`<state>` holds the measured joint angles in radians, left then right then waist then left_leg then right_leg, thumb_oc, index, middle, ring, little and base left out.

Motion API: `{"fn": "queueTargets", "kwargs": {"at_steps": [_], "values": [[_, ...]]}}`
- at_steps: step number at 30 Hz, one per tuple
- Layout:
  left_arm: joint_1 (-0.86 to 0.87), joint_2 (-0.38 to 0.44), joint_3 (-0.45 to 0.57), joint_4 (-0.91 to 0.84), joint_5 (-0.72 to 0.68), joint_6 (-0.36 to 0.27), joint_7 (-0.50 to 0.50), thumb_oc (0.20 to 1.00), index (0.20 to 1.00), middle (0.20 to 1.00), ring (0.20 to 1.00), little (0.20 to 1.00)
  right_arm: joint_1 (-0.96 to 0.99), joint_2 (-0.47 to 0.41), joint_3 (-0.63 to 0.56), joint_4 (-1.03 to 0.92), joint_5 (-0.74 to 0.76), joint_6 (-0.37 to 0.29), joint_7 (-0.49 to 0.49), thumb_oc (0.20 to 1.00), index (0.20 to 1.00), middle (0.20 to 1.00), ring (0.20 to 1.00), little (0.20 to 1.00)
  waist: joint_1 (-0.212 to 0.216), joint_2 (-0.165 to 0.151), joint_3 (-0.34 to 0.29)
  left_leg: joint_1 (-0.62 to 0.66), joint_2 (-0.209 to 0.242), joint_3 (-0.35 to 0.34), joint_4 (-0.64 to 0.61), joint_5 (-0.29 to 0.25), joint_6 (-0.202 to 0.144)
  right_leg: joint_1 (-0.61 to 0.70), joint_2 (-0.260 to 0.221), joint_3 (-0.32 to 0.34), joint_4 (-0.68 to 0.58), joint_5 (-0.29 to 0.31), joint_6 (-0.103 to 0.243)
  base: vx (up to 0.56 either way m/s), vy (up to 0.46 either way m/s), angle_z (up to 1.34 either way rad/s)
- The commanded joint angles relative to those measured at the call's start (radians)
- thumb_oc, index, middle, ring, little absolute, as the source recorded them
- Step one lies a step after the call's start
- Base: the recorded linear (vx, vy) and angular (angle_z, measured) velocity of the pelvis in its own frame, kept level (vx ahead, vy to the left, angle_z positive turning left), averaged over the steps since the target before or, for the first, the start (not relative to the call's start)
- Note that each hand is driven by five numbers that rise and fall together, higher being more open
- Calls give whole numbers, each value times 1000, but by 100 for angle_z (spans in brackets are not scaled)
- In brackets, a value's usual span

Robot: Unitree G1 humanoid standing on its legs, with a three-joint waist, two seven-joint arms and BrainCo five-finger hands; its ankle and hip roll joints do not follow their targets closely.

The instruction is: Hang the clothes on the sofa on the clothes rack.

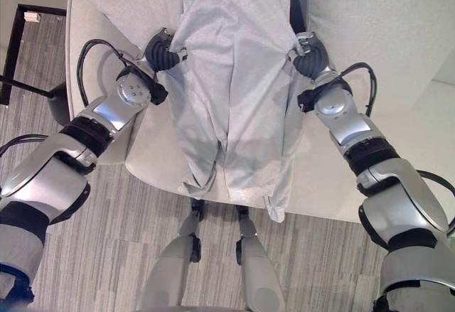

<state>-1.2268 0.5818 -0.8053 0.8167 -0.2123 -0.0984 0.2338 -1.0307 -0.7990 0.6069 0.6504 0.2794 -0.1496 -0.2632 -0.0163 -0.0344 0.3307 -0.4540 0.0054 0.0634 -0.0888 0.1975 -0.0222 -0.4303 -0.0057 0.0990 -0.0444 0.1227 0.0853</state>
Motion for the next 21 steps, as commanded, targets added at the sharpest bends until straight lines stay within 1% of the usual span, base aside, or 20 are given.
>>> {"fn": "queueTargets", "kwargs": {"at_steps": [1, 2, 4, 6, 7, 9, 10, 12, 14, 15, 16, 17, 18, 19, 20, 21], "values": [[-51, -19, 158, -80, 36, -101, 79, 200, 200, 200, 200, 200, -15, -125, -118, -98, -127, -72, -95, 200, 200, 200, 200, 200, 13, 18, -14, 78, 7, -8, 1, -58, -96, 96, 8, -12, -43, 8, 86, 16, -86, 3], [-46, -17, 159, -85, 37, -98, 79, 200, 200, 200, 200, 200, -10, -125, -121, -103, -130, -70, -95, 200, 200, 200, 200, 200, 13, 18, -14, 81, 7, -9, 1, -58, -96, 98, 9, -13, -43, 7, 86, 26, -90, 3], [-1, 32, 210, -144, 46, -105, 97, 200, 200, 200, 200, 200, 18, -155, -161, -160, -185, -71, -110, 200, 200, 200, 200, 200, 22, 18, -29, 112, 14, -10, 1, -71, -98, 128, 9, -18, -42, -11, 82, 47, -81, 4], [42, 74, 258, -194, 45, -110, 111, 200, 200, 200, 200, 200, 36, -181, -189, -207, -232, -68, -113, 200, 200, 200, 200, 200, 30, 16, -46, 133, 19, -15, 1, -68, -99, 148, 9, -24, -41, -18, 77, 35, -79, 5], [48, 76, 262, -200, 46, -108, 111, 200, 200, 200, 200, 200, 40, -180, -191, -211, -234, -66, -113, 200, 200, 200, 200, 200, 29, 17, -45, 136, 20, -16, 1, -69, -99, 151, 9, -25, -41, -19, 76, 27, -70, 3], [86, 121, 302, -255, 65, -109, 121, 200, 200, 200, 200, 200, 44, -210, -205, -260, -272, -65, -108, 200, 200, 200, 200, 200, 39, 17, -61, 168, 24, -20, 1, -74, -102, 182, 11, -33, -39, -32, 72, 38, -109, 11], [126, 152, 351, -306, 79, -108, 131, 200, 200, 200, 200, 200, 51, -234, -216, -313, -303, -62, -95, 200, 200, 200, 200, 200, 49, 17, -74, 204, 30, -23, 1, -77, -105, 222, 12, -44, -36, -49, 66, 63, -146, 19], [168, 177, 399, -361, 97, -110, 136, 200, 200, 200, 200, 200, 56, -256, -225, -375, -328, -62, -70, 200, 200, 200, 200, 200, 65, 16, -108, 245, 38, -34, 1, -78, -108, 265, 14, -65, -25, -71, 56, 85, -128, 17], [175, 178, 403, -367, 98, -108, 136, 200, 200, 200, 200, 200, 59, -256, -225, -378, -329, -60, -68, 200, 200, 200, 200, 200, 62, 18, -106, 250, 37, -36, 1, -79, -109, 271, 14, -67, -25, -73, 55, 45, -64, 39], [183, 200, 430, -399, 104, -110, 142, 200, 200, 200, 200, 200, 43, -275, -217, -403, -345, -59, -55, 200, 200, 200, 200, 200, 75, 13, -129, 276, 45, -42, 1, -80, -113, 298, 17, -79, -15, -86, 52, 46, -70, 55], [188, 200, 433, -403, 105, -109, 142, 200, 200, 200, 200, 200, 43, -274, -215, -403, -345, -59, -54, 200, 200, 200, 200, 200, 73, 14, -127, 279, 45, -43, 1, -82, -114, 301, 17, -80, -15, -88, 52, 81, -132, 46], [218, 221, 473, -450, 124, -104, 146, 200, 200, 200, 200, 200, 24, -289, -206, -437, -371, -55, -46, 200, 200, 200, 200, 200, 86, 14, -136, 311, 54, -49, 7, -82, -115, 338, 20, -94, -2, -111, 43, 38, -103, 41], [221, 224, 487, -464, 133, -104, 149, 200, 200, 200, 200, 200, 16, -299, -208, -448, -382, -54, -48, 200, 200, 200, 200, 200, 91, 11, -132, 310, 55, -50, 43, -84, -120, 356, 16, -106, 4, -117, 39, 25, -135, 29], [220, 223, 496, -473, 141, -106, 153, 200, 200, 200, 200, 200, 6, -307, -207, -455, -396, -51, -52, 200, 200, 200, 200, 200, 98, 3, -129, 297, 56, -35, 91, -88, -126, 369, 7, -122, 7, -120, 34, -28, -93, 14], [224, 223, 509, -488, 146, -105, 157, 200, 200, 200, 200, 200, -4, -314, -204, -464, -408, -47, -56, 200, 200, 200, 200, 200, 97, -1, -122, 270, 57, -16, 154, -104, -125, 384, -4, -144, 12, -126, 30, -32, -53, 28], [232, 226, 527, -498, 146, -108, 163, 200, 200, 200, 200, 200, -9, -317, -205, -472, -413, -45, -62, 200, 200, 200, 200, 200, 95, -5, -127, 254, 58, 15, 181, -112, -118, 399, -11, -163, 10, -129, 30, -2, -13, 52]]}}
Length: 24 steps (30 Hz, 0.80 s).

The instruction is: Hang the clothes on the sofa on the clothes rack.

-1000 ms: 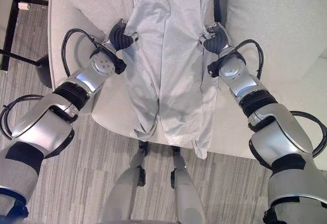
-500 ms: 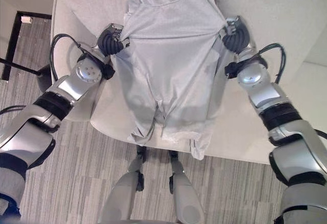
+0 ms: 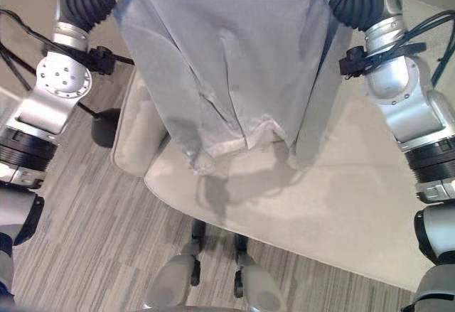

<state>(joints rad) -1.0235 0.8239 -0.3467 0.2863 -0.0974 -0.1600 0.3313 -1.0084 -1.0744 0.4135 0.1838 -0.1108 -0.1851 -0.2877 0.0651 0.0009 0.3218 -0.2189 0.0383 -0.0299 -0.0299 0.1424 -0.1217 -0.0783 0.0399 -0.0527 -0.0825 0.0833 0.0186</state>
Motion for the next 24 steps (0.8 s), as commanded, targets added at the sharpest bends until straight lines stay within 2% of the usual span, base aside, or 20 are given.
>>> {"fn": "queueTargets", "kwargs": {"at_steps": [1, 3, 4, 5, 7, 10, 13, 18, 21, 24], "values": [[34, -10, 81, 25, 33, -48, 70, 200, 200, 200, 200, 200, -33, -40, -15, -13, -28, -8, -38, 200, 200, 200, 200, 200, 16, -41, -130, 12, 25, 133, 127, -60, -9, 61, -60, -26, 48, -90, 98, 61, 21, 75], [50, 9, 102, 3, 45, -47, 76, 200, 200, 200, 200, 200, -31, -43, -16, -28, -52, 0, -34, 200, 200, 200, 200, 200, 23, -36, -167, 21, 13, 183, 83, -60, 22, 77, -64, -49, 44, -89, 108, 107, 51, 75], [53, 9, 104, 1, 46, -46, 76, 200, 200, 200, 200, 200, -31, -43, -15, -29, -52, 0, -34, 200, 200, 200, 200, 200, 22, -36, -168, 23, 12, 184, 79, -58, 23, 77, -64, -49, 44, -89, 108, 160, 120, 79], [66, 29, 122, -25, 56, -46, 80, 200, 200, 200, 200, 200, -33, -47, -12, -36, -75, 9, -28, 200, 200, 200, 200, 200, 28, -28, -201, 54, -9, 204, 33, -56, 39, 86, -61, -53, 47, -93, 109, 216, 156, 69], [91, 63, 148, -59, 86, -39, 80, 200, 200, 200, 200, 200, -29, -47, -18, -44, -93, 20, -27, 200, 200, 200, 200, 200, 38, -28, -240, 93, -30, 198, -13, -48, 44, 102, -69, -71, 55, -108, 118, 214, 150, 37], [98, 74, 151, -70, 91, -36, 79, 200, 200, 200, 200, 200, -43, -45, -7, -45, -103, 24, -32, 200, 200, 200, 200, 200, 38, -28, -251, 114, -39, 193, -39, -43, 47, 110, -76, -80, 58, -117, 123, 84, 89, 23], [98, 92, 165, -83, 112, -23, 81, 200, 200, 200, 200, 200, -90, -37, 17, -50, -129, 39, -33, 200, 200, 200, 200, 200, 60, -32, -270, 137, -57, 177, -56, -59, 60, 112, -102, -94, 97, -134, 135, 77, 132, 35], [65, 92, 152, -86, 124, -9, 84, 200, 200, 200, 200, 200, -173, -18, 68, -32, -159, 70, -45, 200, 200, 200, 200, 200, 84, -32, -266, 162, -78, 163, -57, -86, 89, 56, -162, -106, 265, -153, 161, 52, 157, 20], [34, 70, 139, -86, 135, 4, 89, 200, 200, 200, 200, 200, -222, -12, 89, -22, -171, 90, -52, 200, 200, 200, 200, 200, 72, -28, -243, 188, -95, 138, -57, -93, 115, -29, -188, -73, 452, -130, 158, 29, 148, 8], [-3, 40, 113, -78, 144, 10, 89, 200, 200, 200, 200, 200, -244, -3, 96, -22, -172, 94, -55, 200, 200, 200, 200, 200, 49, -29, -226, 193, -98, 105, -57, -97, 116, -98, -156, 23, 530, -131, 146, -5, 10, -7]]}}
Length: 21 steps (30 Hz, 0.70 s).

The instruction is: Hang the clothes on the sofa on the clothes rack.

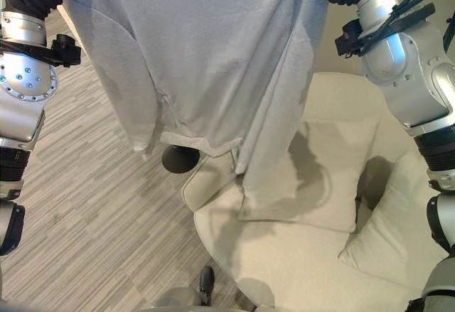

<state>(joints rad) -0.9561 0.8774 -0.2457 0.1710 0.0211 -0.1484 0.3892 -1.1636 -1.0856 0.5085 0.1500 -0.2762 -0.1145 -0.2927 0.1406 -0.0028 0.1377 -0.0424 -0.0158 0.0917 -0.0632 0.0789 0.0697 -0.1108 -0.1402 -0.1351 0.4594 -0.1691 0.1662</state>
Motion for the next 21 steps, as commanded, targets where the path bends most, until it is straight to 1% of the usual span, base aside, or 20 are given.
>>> {"fn": "queueTargets", "kwargs": {"at_steps": [1, 2, 3, 4, 5, 6, 7, 8, 9, 11, 13, 14, 15, 17, 18, 19, 20, 21], "values": [[-75, -23, 10, 41, 27, -3, 34, 200, 200, 200, 200, 200, -93, 5, -4, 7, -7, 24, -50, 200, 200, 200, 200, 200, -34, -27, -39, 16, -43, -28, -24, -34, -78, -79, 43, 143, -32, 112, -5, 40, -75, -26], [-83, -33, 5, 38, 29, -6, 37, 200, 200, 200, 200, 200, -97, -2, -8, 2, -8, 23, -50, 200, 200, 200, 200, 200, -44, -29, -36, 15, -44, -42, -24, -32, -82, -90, 68, 185, -66, 109, -4, 54, -108, -3], [-92, -44, -5, 37, 29, -8, 36, 200, 200, 200, 200, 200, -98, -13, -11, -1, -3, 22, -50, 200, 200, 200, 200, 200, -60, -29, -32, 15, -48, -57, -24, -29, -85, -103, 105, 239, -105, 106, -5, 66, -116, 13], [-99, -50, -18, 41, 31, -9, 36, 200, 200, 200, 200, 200, -97, -30, -15, -3, 0, 19, -50, 200, 200, 200, 200, 200, -71, -31, -31, 16, -53, -75, -24, -31, -89, -95, 131, 277, -161, 110, -6, 43, -75, 31], [-100, -51, -19, 42, 31, -10, 36, 200, 200, 200, 200, 200, -95, -30, -16, -3, 1, 18, -50, 200, 200, 200, 200, 200, -71, -30, -30, 16, -52, -76, -24, -31, -89, -91, 131, 276, -167, 113, -6, 39, -62, 54], [-104, -57, -30, 47, 31, -11, 34, 200, 200, 200, 200, 200, -95, -42, -14, -8, 2, 14, -48, 200, 200, 200, 200, 200, -78, -35, -33, 16, -57, -85, -24, -28, -93, -71, 141, 304, -220, 115, -5, -29, -116, 103], [-88, -59, -21, 47, 28, -9, 29, 200, 200, 200, 200, 200, -56, -50, -39, -26, 8, 10, -40, 200, 200, 200, 200, 200, -74, -38, -41, 3, -54, -94, -24, -17, -102, -32, 137, 296, -295, 136, -16, -37, -203, 123], [-81, -63, -15, 44, 17, -16, 29, 200, 200, 200, 200, 200, -49, -51, -54, -31, 12, 8, -43, 200, 200, 200, 200, 200, -70, -41, -40, -4, -48, -101, -24, -9, -110, -23, 143, 298, -307, 137, -17, -19, -225, 111], [-78, -63, -13, 42, 15, -17, 26, 200, 200, 200, 200, 200, -42, -54, -59, -34, 12, 7, -41, 200, 200, 200, 200, 200, -69, -42, -43, -5, -47, -106, -24, -16, -115, -11, 147, 296, -322, 129, -17, -16, -201, 63], [-64, -60, -11, 41, 9, -19, 17, 200, 200, 200, 200, 200, -10, -65, -81, -39, 22, -4, -34, 200, 200, 200, 200, 200, -70, -43, -52, -19, -41, -124, -24, -5, -122, 13, 156, 293, -373, 159, -22, -10, -157, 38], [-48, -63, -8, 45, 5, -18, 9, 200, 200, 200, 200, 200, 21, -76, -102, -39, 35, -12, -28, 200, 200, 200, 200, 200, -71, -47, -56, -20, -39, -144, -22, -5, -124, 39, 161, 288, -410, 172, -30, 12, -123, 41], [-41, -65, -7, 42, 4, -18, 3, 200, 200, 200, 200, 200, 37, -84, -113, -37, 41, -14, -27, 200, 200, 200, 200, 200, -72, -49, -54, -22, -38, -153, -14, -5, -124, 50, 159, 279, -426, 177, -32, -27, -88, 49], [-40, -71, -11, 37, 0, -20, 0, 200, 200, 200, 200, 200, 47, -90, -126, -36, 48, -15, -31, 200, 200, 200, 200, 200, -72, -54, -44, -45, -39, -161, 20, -6, -127, 59, 152, 268, -441, 186, -32, -83, -50, 44], [-41, -82, -13, 31, -1, -23, -7, 200, 200, 200, 200, 200, 80, -101, -151, -31, 54, -20, -40, 200, 200, 200, 200, 200, -81, -62, -21, -86, -28, -156, 90, -31, -134, 65, 131, 244, -453, 203, -25, -119, 43, 48], [-49, -78, -23, 36, -7, -31, -5, 200, 200, 200, 200, 200, 105, -112, -168, -32, 59, -21, -47, 200, 200, 200, 200, 200, -85, -72, -8, -101, -1, -169, 155, -77, -143, 66, 102, 228, -458, 207, -16, -70, 97, 42], [-53, -77, -26, 38, -8, -32, -5, 200, 200, 200, 200, 200, 108, -112, -172, -33, 59, -22, -47, 200, 200, 200, 200, 200, -85, -72, -7, -107, -1, -171, 168, -84, -144, 67, 103, 226, -459, 207, -16, -87, 131, 30], [-60, -74, -35, 43, -19, -37, 0, 200, 200, 200, 200, 200, 112, -116, -172, -32, 59, -22, -56, 200, 200, 200, 200, 200, -81, -79, 4, -121, 4, -208, 212, -100, -146, 56, 93, 230, -454, 212, -11, -66, 153, 17], [-72, -62, -38, 49, -15, -31, 6, 200, 200, 200, 200, 200, 134, -118, -184, -30, 57, -23, -57, 200, 200, 200, 200, 200, -78, -76, 4, -124, 11, -317, 233, -118, -152, 38, 87, 256, -468, 213, -2, -64, 149, 11]]}}
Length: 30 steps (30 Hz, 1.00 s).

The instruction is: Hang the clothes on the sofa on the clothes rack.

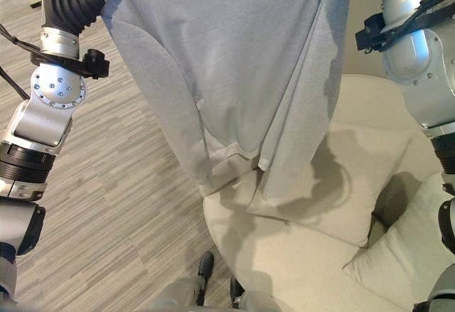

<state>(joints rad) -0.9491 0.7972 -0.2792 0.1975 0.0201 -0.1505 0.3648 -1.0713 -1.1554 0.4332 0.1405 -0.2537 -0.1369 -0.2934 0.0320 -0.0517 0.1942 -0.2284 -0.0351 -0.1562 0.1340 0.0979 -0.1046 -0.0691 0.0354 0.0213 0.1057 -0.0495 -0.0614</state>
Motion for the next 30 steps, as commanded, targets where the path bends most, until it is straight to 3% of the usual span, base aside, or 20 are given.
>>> {"fn": "queueTargets", "kwargs": {"at_steps": [1, 4, 5, 9, 10, 12, 13, 14, 16, 18, 21, 25, 26, 27, 28, 30], "values": [[-81, 18, -7, 22, -14, -28, 31, 200, 200, 200, 200, 200, 47, -48, -115, -22, 33, -1, -56, 200, 200, 200, 200, 200, 29, -27, -54, 58, 32, -73, 39, -140, 21, -3, -86, 96, -116, 95, 226, -7, 186, 4], [-87, 19, -4, 14, -5, -25, 29, 200, 200, 200, 200, 200, 114, -56, -175, -25, 28, 7, -59, 200, 200, 200, 200, 200, 11, -10, -60, 65, 56, -130, -9, -146, 13, -22, -105, 123, -131, 108, 239, 5, 322, -15], [-92, 16, -9, 6, 1, -24, 30, 200, 200, 200, 200, 200, 158, -33, -226, -33, 32, 10, -69, 200, 200, 200, 200, 200, 8, -11, -55, 68, 49, -114, -35, -142, 16, -49, -130, 138, -136, 132, 252, -43, 368, -29], [-127, 37, -40, 6, 6, -24, 38, 200, 200, 200, 200, 200, 152, 9, -233, -37, 35, 14, -85, 200, 200, 200, 200, 200, 25, -44, -36, 42, 31, -76, -44, -135, 32, -114, -149, 165, -136, 191, 285, -194, 259, -32], [-127, 56, -35, -10, 14, -26, 43, 200, 200, 200, 200, 200, 127, 24, -220, -41, 29, 20, -87, 200, 200, 200, 200, 200, 48, -63, -22, 36, 38, -25, -69, -120, 39, -145, -147, 114, -130, 209, 281, -204, 207, -66], [-121, 70, -21, -29, 16, -26, 40, 200, 200, 200, 200, 200, 113, 24, -211, -37, 31, 24, -87, 200, 200, 200, 200, 200, 62, -74, -31, 35, 37, 19, -113, -100, 46, -136, -132, 68, -99, 188, 264, -230, 303, -103], [-110, 84, -4, -32, 2, -36, 33, 200, 200, 200, 200, 200, 108, 19, -206, -28, 54, 15, -85, 200, 200, 200, 200, 200, 78, -79, -39, 38, 25, 44, -173, -51, 48, -97, -59, 52, 11, 93, 228, -190, 264, -97], [-109, 84, -3, -32, 1, -36, 33, 200, 200, 200, 200, 200, 108, 18, -206, -28, 55, 15, -85, 200, 200, 200, 200, 200, 79, -79, -39, 43, 26, 45, -179, -51, 47, -100, -58, 52, 20, 86, 225, -191, 249, -61], [-84, 83, 20, -32, -3, -32, 32, 200, 200, 200, 200, 200, 133, 11, -208, -25, 43, 8, -84, 200, 200, 200, 200, 200, 95, -91, -45, 34, 11, 51, -198, -30, 46, -54, -3, 43, 42, 14, 198, -68, 80, -13], [-62, 81, 62, -46, 10, -14, 23, 200, 200, 200, 200, 200, 172, 5, -253, -47, 37, 15, -61, 200, 200, 200, 200, 200, 103, -108, -47, 36, -16, 44, -206, -13, 43, -31, 30, 64, 9, -7, 166, -1, 34, -6], [13, 87, 99, -75, 1, -33, 4, 200, 200, 200, 200, 200, 206, 18, -290, -66, 56, -9, -58, 200, 200, 200, 200, 200, 102, -115, -44, 50, -42, 35, -196, -27, 45, -27, 56, 109, -68, 42, 168, 11, 57, 2], [36, 65, 110, -75, -11, -37, -2, 200, 200, 200, 200, 200, 221, -25, -284, -62, 76, -7, -41, 200, 200, 200, 200, 200, 76, -107, -11, 42, -61, 28, -68, -117, 65, -60, 22, 119, -74, 72, 172, -66, 163, 21], [60, 44, 128, -84, -22, -44, -10, 200, 200, 200, 200, 200, 276, -64, -331, -74, 95, -6, -36, 200, 200, 200, 200, 200, 34, -83, -11, 29, -1, 63, 5, -152, 72, -77, -15, 87, -78, 68, 179, -27, 421, 84], [63, 32, 128, -75, -34, -45, -15, 200, 200, 200, 200, 200, 355, -92, -397, -82, 102, -2, -37, 200, 200, 200, 200, 200, -3, -69, -32, 34, 98, 100, -5, -131, 76, -84, -51, 55, -104, 64, 190, 37, 418, 97], [57, 27, 123, -63, -42, -46, -16, 200, 200, 200, 200, 200, 405, -99, -445, -84, 106, -3, -45, 200, 200, 200, 200, 200, -24, -59, -44, 40, 153, 114, -39, -103, 53, -80, -71, 37, -124, 62, 202, 110, 296, 85], [43, 30, 109, -48, -49, -48, -17, 200, 200, 200, 200, 200, 473, -103, -519, -88, 111, -2, -62, 200, 200, 200, 200, 200, -42, -44, -55, 22, 215, 130, -107, -44, 11, -64, -96, 16, -148, 57, 214, 125, 233, 63]]}}
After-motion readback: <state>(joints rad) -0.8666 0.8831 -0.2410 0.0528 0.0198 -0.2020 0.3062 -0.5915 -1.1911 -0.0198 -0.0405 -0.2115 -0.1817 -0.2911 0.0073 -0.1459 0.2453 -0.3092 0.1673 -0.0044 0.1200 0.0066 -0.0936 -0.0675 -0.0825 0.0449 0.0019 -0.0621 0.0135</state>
